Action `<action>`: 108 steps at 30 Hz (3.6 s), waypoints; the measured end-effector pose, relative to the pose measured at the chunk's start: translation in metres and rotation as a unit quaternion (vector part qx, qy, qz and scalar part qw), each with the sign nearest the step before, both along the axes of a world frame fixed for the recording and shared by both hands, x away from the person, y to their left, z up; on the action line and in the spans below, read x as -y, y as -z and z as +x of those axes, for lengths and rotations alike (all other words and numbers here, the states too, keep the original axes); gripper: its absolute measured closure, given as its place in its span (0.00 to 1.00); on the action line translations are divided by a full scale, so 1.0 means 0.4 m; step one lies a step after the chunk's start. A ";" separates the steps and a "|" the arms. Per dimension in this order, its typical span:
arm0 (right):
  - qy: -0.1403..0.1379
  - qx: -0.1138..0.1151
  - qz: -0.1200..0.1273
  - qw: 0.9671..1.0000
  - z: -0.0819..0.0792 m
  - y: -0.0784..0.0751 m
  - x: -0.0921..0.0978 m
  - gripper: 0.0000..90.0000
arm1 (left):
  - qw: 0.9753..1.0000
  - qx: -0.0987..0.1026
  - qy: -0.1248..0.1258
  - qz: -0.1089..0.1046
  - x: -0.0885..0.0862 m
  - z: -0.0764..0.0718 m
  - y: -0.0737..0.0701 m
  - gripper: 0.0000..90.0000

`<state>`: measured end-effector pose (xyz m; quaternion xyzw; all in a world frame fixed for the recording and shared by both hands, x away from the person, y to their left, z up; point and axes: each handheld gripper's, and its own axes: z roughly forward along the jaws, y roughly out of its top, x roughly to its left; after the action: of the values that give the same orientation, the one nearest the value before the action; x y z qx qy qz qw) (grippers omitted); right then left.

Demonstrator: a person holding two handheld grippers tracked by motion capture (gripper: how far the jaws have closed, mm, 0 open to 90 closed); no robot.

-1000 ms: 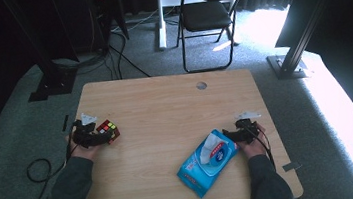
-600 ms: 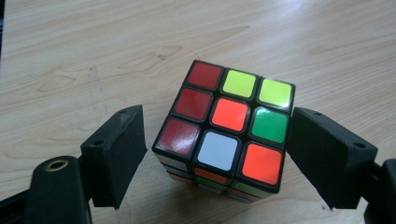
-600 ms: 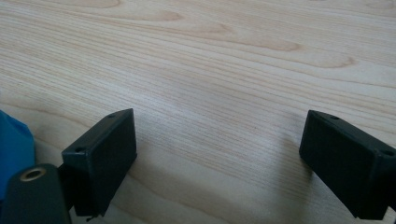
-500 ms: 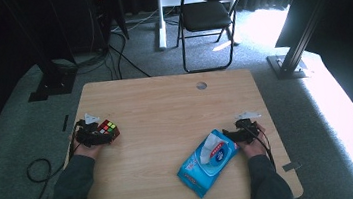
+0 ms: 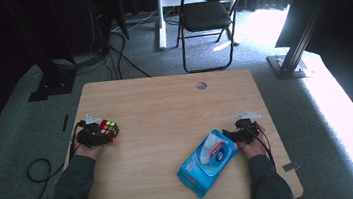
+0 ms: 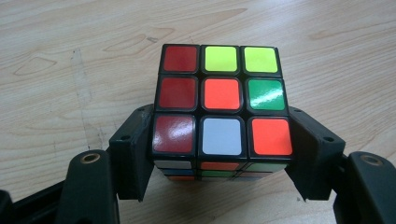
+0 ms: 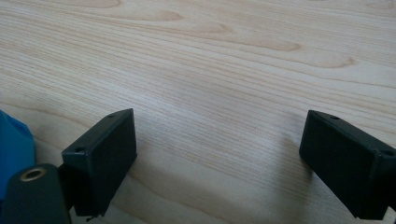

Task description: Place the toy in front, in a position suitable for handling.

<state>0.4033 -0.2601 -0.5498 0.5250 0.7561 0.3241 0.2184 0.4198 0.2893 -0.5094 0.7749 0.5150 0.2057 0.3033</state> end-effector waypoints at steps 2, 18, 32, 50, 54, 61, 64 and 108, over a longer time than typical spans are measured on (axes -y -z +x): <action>0.000 0.000 0.000 1.000 0.000 0.000 0.000 0.12 | 1.000 0.001 -0.001 0.001 0.002 0.000 -0.001 0.38; 0.000 0.000 0.000 1.000 0.000 0.000 0.000 0.12 | 1.000 0.013 0.008 -0.018 0.016 -0.007 -0.020 0.38; 0.000 0.000 0.000 1.000 0.000 0.000 0.000 0.12 | 0.999 0.026 0.032 -0.027 0.059 -0.009 -0.047 0.38; 0.000 0.000 0.000 1.000 0.000 0.000 0.000 0.12 | 0.997 0.036 0.062 -0.029 0.121 -0.005 -0.065 0.38; 0.000 0.000 0.000 1.000 0.000 0.000 0.000 0.12 | 0.997 0.035 0.067 -0.029 0.134 -0.005 -0.066 0.38; 0.000 0.000 0.000 1.000 0.000 0.000 0.000 0.12 | 0.995 0.036 0.085 -0.027 0.166 -0.003 -0.076 0.38; 0.000 0.000 0.000 1.000 0.000 0.000 0.000 0.12 | 0.995 0.037 0.093 -0.027 0.180 -0.002 -0.081 0.38; 0.000 0.000 0.000 1.000 0.000 0.000 0.000 0.12 | 0.989 0.026 0.144 -0.018 0.373 0.007 -0.018 0.38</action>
<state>0.4033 -0.2602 -0.5498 0.5249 0.7562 0.3240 0.2185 0.4227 0.1403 -0.5022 0.8297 0.3938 0.1702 0.3571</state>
